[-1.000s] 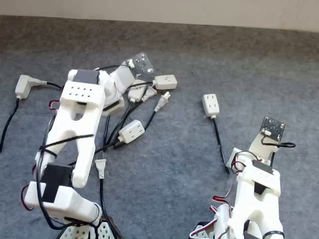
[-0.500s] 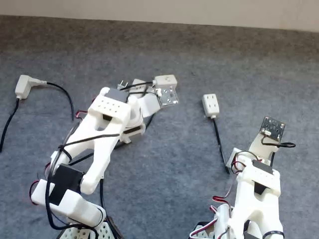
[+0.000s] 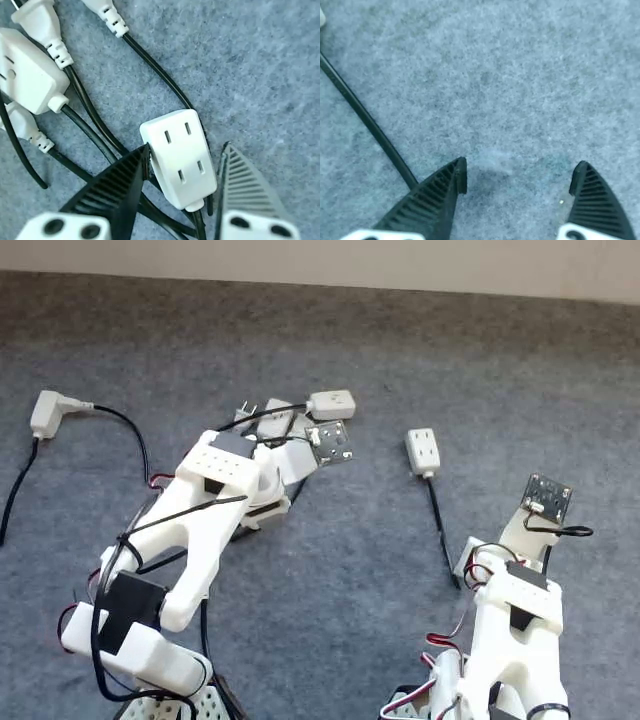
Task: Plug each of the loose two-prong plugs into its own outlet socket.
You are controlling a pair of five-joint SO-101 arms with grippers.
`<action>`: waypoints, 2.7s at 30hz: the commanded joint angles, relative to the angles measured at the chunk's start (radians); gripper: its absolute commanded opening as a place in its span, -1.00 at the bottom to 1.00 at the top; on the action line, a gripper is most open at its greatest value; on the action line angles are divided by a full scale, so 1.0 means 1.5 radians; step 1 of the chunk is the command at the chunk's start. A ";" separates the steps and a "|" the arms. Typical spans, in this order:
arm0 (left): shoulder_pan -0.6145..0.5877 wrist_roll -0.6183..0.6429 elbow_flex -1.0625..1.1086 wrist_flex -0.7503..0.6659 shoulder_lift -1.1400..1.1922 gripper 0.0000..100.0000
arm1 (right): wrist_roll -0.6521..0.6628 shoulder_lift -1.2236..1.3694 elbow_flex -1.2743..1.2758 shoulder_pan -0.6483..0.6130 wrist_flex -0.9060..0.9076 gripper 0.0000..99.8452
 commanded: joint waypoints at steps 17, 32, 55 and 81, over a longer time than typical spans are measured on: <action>-0.049 0.005 -0.023 0.025 -0.026 -0.53 | 0.009 -0.016 -0.003 -0.005 -0.012 -0.35; -0.059 0.006 -0.021 0.039 -0.024 -0.53 | 0.009 -0.016 -0.003 -0.005 -0.012 -0.35; -0.032 0.003 -0.359 0.299 0.115 -0.99 | 0.009 -0.016 -0.003 -0.005 -0.012 -0.35; -0.013 0.018 -0.515 0.409 0.257 -0.99 | 0.009 -0.016 0.011 -0.005 -0.012 -0.35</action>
